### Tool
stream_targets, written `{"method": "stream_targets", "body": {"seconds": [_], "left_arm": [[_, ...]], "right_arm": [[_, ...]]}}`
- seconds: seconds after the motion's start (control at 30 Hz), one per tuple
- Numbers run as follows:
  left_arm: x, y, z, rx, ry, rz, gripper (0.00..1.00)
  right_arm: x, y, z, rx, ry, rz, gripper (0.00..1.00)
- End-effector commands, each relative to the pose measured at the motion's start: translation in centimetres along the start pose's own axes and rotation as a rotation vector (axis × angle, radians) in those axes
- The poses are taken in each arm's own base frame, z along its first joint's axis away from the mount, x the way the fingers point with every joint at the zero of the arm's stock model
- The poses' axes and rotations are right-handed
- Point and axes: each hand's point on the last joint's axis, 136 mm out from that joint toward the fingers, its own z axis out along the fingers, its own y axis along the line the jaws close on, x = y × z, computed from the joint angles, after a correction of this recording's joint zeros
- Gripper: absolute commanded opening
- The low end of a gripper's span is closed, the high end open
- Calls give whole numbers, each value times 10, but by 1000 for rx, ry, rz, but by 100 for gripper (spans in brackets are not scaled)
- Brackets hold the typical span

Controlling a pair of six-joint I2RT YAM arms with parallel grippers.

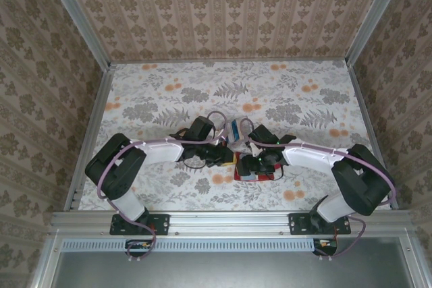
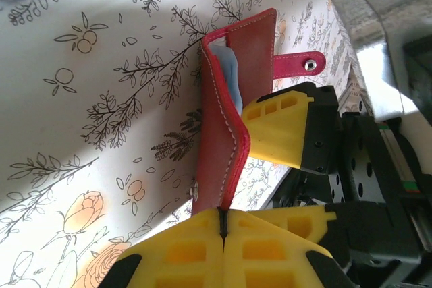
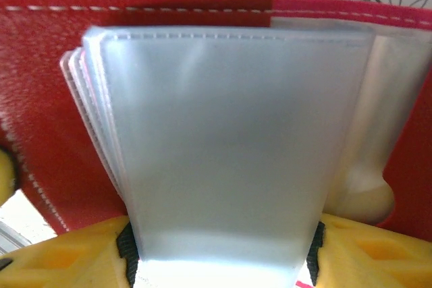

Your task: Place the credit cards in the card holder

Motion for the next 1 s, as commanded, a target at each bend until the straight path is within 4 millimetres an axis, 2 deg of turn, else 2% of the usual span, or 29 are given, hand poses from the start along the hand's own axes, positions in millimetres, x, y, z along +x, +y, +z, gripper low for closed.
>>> {"method": "stream_targets", "body": {"seconds": [0.0, 0.17, 0.33, 0.5, 0.67, 0.7, 0.73, 0.77, 0.8, 0.9, 0.97], "left_arm": [[2, 0, -1, 22, 16, -6, 0], [3, 11, -2, -12, 17, -15, 0], [6, 22, 1, -35, 36, -16, 0], [7, 29, 2, -50, 46, -20, 0], [3, 31, 0, -57, 39, -23, 0], [3, 30, 0, -55, 39, -15, 0], [2, 28, 0, -47, 40, -5, 14], [1, 22, 2, -19, 47, 12, 38], [-1, 13, 3, 24, 46, 37, 51], [-5, 5, 6, 54, 34, 73, 63], [-9, 7, 9, 56, 25, 81, 64]], "right_arm": [[-6, -3, -1, 38, -27, -3, 66], [-11, 2, -7, 0, -59, -10, 59], [-14, -7, -9, -23, -71, 39, 49], [-11, -13, -7, -20, -70, 60, 47], [-14, -23, -16, 39, -117, 72, 47], [-15, -25, -16, 40, -121, 75, 42], [-15, -25, -16, 32, -121, 75, 38], [-15, -22, -15, 10, -115, 74, 35], [-14, -19, -15, -11, -110, 70, 32], [-14, -11, -12, -67, -110, 58, 28], [-14, -8, -10, -89, -104, 51, 26]]}}
